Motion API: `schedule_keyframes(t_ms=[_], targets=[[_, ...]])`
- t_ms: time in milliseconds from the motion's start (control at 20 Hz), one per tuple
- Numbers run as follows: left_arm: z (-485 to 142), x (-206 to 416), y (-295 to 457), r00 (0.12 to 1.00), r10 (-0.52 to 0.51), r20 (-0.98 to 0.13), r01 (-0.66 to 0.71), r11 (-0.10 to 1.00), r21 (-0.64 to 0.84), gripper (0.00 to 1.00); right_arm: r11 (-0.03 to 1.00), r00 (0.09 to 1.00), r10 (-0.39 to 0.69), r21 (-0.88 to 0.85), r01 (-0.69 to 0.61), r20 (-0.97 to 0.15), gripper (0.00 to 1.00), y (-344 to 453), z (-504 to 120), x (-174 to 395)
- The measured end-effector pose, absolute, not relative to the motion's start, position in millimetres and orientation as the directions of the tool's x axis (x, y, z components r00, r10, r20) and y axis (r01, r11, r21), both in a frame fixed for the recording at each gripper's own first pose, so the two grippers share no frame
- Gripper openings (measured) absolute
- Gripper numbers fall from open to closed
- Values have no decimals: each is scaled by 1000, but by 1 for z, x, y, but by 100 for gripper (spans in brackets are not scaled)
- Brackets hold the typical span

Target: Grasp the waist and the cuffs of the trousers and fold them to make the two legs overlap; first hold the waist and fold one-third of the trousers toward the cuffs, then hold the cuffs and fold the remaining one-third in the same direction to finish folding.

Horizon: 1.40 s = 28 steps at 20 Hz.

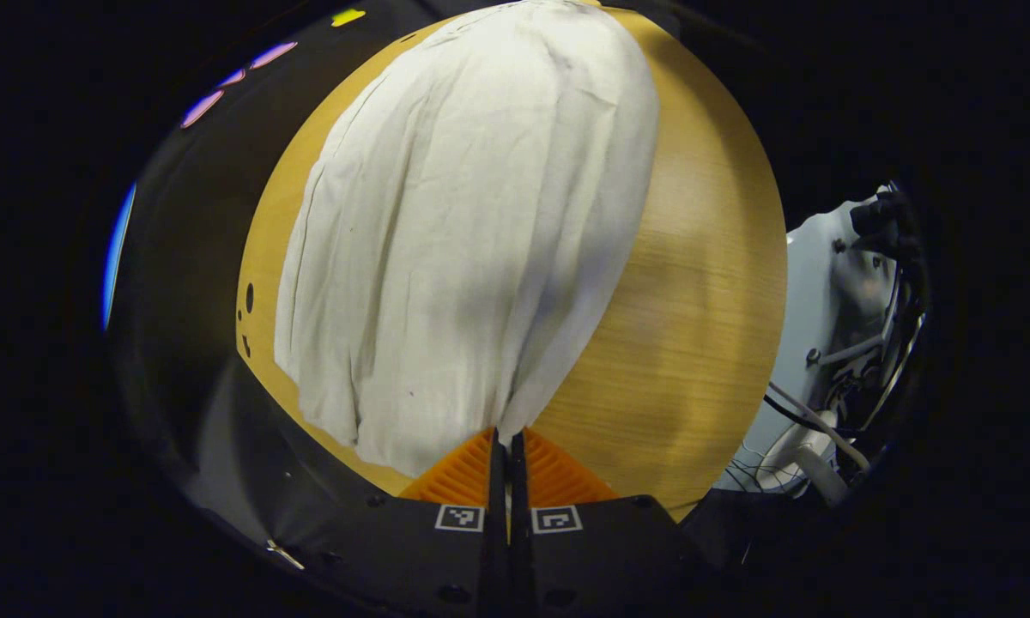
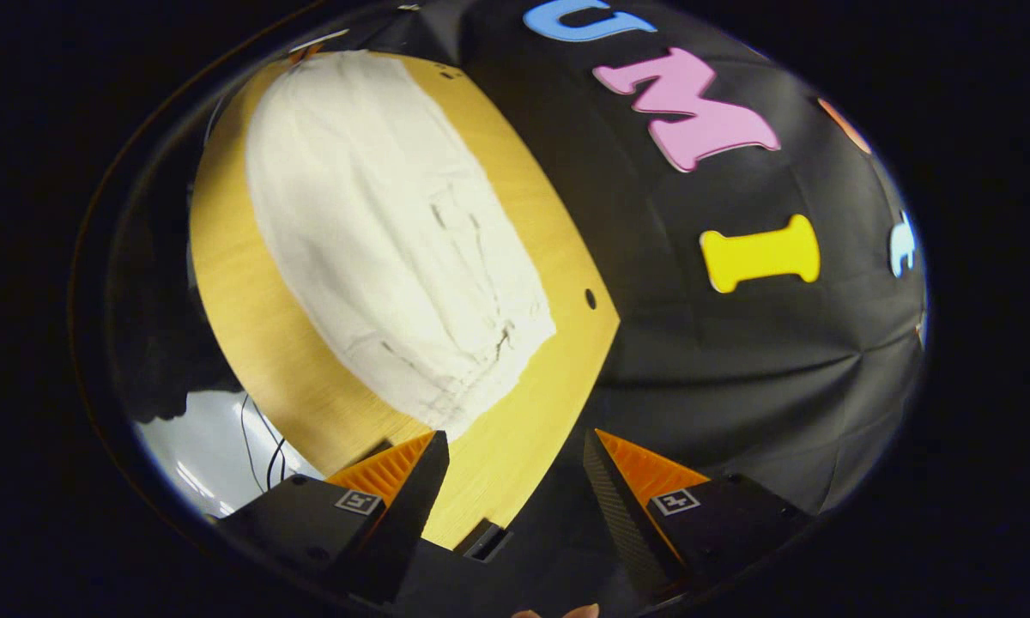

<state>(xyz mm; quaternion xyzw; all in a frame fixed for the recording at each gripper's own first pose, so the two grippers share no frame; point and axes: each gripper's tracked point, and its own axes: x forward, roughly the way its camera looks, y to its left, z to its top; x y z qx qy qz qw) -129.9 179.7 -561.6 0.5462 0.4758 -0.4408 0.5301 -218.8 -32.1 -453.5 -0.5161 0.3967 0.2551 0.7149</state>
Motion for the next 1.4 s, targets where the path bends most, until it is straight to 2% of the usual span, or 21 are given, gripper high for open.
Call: schedule_keyframes(t_ms=[200,350,700,800,900,1000,1050,1100,1150,1200,1300,1400], targets=[[-562,-131,180,125,81,-989,991,29,127,6,168,458,-11,-453,-875,-889,97,-39,-495,-230],[-563,-131,179,115,97,-989,991,58,121,6,82,428,2,-426,-901,-904,98,-39,-521,-221],[-563,-131,178,124,120,-985,988,81,134,6,-12,367,48,-367,-930,-929,98,-27,-560,-191],[-563,-130,179,131,123,-984,988,66,140,6,-51,376,70,-380,-924,-924,97,-21,-562,-181],[-563,-130,179,138,125,-983,988,51,146,6,-30,351,69,-353,-935,-934,97,-21,-570,-181],[-564,-130,179,136,124,-983,988,56,144,6,21,287,49,-286,-958,-957,83,-24,-581,-190],[-564,-130,179,130,123,-984,988,71,139,6,40,253,44,-251,-967,-966,59,-23,-582,-193],[-564,-130,179,120,123,-985,986,99,133,6,44,243,25,-242,-969,-970,50,-24,-585,-194],[-564,-130,178,107,125,-986,981,147,125,6,52,236,19,-234,-971,-972,26,-20,-583,-192],[-564,-131,178,88,130,-988,971,210,114,6,66,219,-1,-219,-974,-976,27,-21,-588,-191],[-562,-132,174,62,131,-989,942,321,101,6,152,171,-20,-172,-973,-985,16,-22,-590,-189],[-560,-130,171,68,141,-988,925,361,115,6,226,121,-15,-122,-966,-992,16,-19,-584,-187]])
